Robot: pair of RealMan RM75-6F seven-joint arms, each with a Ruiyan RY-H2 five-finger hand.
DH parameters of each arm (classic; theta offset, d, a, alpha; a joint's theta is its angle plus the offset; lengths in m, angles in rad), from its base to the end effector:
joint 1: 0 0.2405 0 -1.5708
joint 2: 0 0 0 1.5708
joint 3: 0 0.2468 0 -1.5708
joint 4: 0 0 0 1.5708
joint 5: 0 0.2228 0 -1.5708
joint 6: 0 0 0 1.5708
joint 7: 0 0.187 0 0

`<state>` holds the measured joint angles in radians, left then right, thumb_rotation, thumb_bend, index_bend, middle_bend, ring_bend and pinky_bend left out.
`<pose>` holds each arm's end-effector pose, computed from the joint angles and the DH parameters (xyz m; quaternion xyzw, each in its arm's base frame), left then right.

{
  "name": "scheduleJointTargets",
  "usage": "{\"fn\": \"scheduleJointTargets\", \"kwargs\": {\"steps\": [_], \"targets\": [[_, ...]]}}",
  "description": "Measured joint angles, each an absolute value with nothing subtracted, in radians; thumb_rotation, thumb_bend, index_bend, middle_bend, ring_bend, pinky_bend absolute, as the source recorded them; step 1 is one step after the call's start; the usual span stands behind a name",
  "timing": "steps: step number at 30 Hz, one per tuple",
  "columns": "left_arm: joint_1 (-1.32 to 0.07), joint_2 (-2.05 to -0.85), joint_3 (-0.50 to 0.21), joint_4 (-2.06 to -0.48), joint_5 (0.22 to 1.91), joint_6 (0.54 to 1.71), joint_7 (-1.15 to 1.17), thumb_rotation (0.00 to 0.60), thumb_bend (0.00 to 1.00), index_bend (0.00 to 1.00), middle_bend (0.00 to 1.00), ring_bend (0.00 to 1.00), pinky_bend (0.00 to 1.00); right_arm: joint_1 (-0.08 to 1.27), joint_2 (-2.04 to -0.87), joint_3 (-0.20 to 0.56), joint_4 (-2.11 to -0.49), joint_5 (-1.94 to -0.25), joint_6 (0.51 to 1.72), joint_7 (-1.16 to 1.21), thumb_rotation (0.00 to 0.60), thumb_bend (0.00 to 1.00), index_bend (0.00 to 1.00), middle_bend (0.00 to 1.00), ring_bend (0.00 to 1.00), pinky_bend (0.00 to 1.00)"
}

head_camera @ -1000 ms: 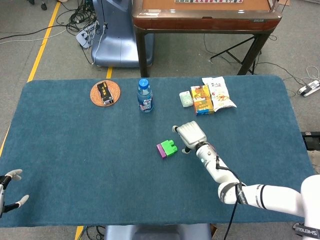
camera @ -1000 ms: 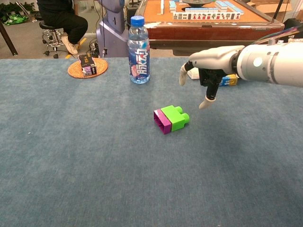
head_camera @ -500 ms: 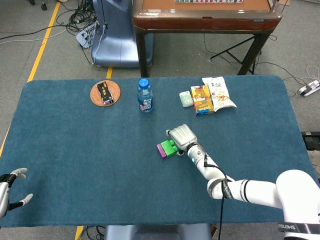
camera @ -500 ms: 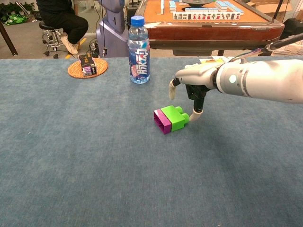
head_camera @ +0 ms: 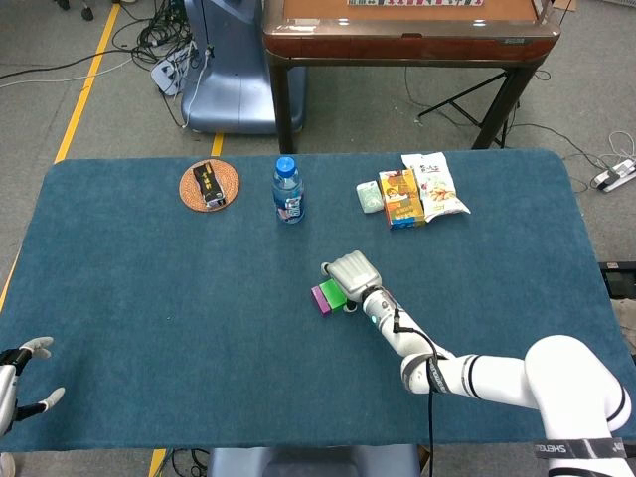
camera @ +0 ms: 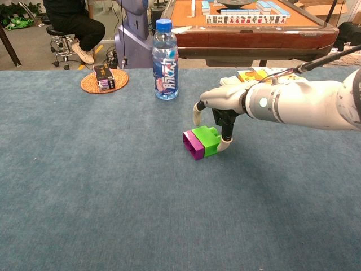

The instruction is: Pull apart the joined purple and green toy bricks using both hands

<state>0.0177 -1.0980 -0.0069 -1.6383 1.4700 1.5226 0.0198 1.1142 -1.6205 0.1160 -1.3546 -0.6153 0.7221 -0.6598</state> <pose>-0.3311 0.1816 0.1484 -0.5679 -0.4205 -0.3462 0.6172 -0.0811 -0.4133 -0.1027 0.8300 -0.3351 0.2241 0.3855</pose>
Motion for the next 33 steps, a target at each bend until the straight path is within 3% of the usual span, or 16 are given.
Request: {"fn": "scheduleJointTargets", "kwargs": {"steps": [13, 26, 33], "targets": [[0.015, -1.099, -0.007, -1.642, 1.471, 1.517, 0.018, 0.6, 0.0, 0.33, 0.38, 0.34, 0.54, 1.133, -1.637, 0.099, -1.32, -0.604, 0.702, -0.628, 0.6, 0.0, 0.29, 1.0, 1.0, 1.0], [0.01, -1.094, -0.011, -1.654, 1.471, 1.512, 0.024, 0.6, 0.0, 0.33, 0.38, 0.34, 0.55, 1.13, -1.632, 0.093, -1.318, -0.64, 0.7, -0.579, 0.6, 0.0, 0.48, 1.0, 1.0, 1.0], [-0.005, -1.082, -0.023, -1.685, 1.476, 1.509, 0.031, 0.6, 0.0, 0.33, 0.38, 0.34, 0.59, 1.116, -1.581, 0.106, -1.38, -0.656, 0.725, -0.548, 0.6, 0.0, 0.54, 1.0, 1.0, 1.0]]}}
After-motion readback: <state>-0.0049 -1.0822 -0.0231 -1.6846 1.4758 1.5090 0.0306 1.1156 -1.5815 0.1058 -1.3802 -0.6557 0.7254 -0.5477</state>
